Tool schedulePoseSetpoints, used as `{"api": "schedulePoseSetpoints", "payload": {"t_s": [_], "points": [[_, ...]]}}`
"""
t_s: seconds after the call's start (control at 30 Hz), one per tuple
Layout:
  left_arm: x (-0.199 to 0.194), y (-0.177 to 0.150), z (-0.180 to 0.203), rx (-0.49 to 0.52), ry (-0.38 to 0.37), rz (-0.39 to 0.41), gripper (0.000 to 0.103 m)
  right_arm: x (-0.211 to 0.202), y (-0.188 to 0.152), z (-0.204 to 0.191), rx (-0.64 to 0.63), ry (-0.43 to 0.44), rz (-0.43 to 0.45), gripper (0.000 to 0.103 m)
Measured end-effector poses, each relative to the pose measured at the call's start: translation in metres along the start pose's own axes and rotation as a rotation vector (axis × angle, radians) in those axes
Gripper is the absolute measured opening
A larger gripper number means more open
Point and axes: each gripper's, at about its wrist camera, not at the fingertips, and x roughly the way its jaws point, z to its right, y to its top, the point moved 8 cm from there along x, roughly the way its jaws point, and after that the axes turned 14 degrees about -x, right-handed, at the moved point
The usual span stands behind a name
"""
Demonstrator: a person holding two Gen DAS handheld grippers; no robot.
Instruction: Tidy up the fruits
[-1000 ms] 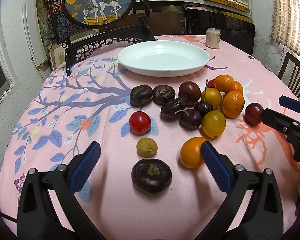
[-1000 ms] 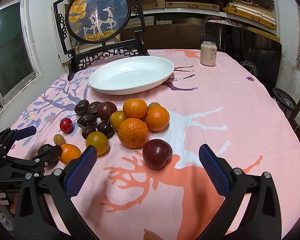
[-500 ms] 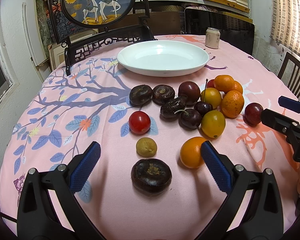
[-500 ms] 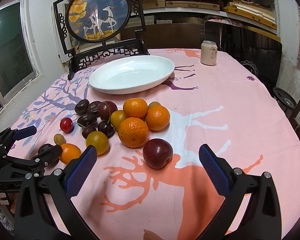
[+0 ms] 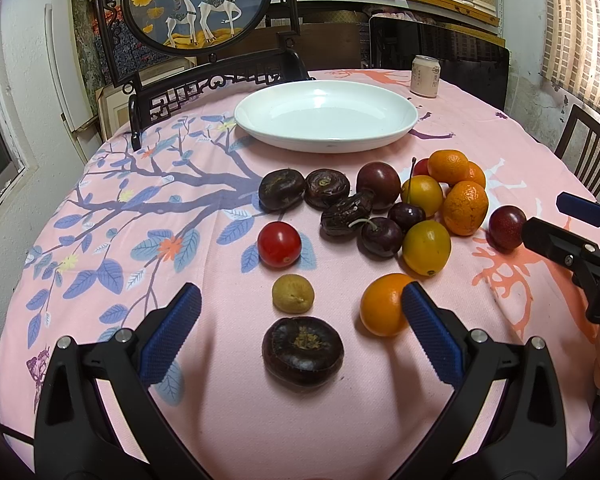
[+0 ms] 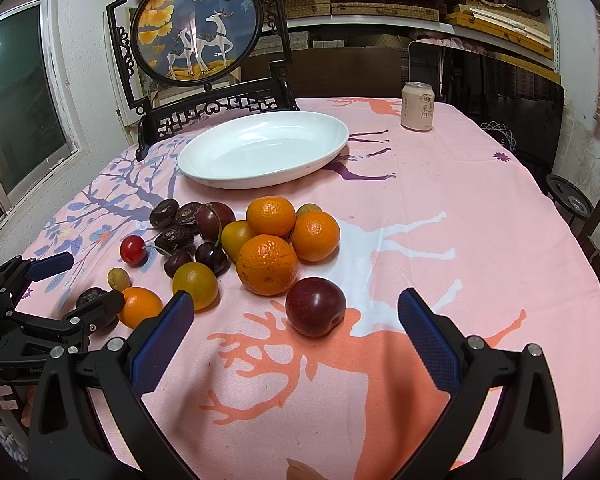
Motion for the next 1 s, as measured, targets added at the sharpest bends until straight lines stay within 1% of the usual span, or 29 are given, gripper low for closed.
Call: {"api": "schedulePoseSetpoints", "payload": {"t_s": [0.63,1.0], "points": [[0.0,-0.0001,0.0001,-0.001,-0.001,-0.001,0.101,0.0009,-0.0007,0.0022,0.0,0.002,-0.001,0.102],[-0.0003,-0.0008,0.0011,-0.004,-0.005,-0.004,0.101,0.0048,-0.0045,-0.0042,-0.008,0.01,-0.035,0.102]]}}
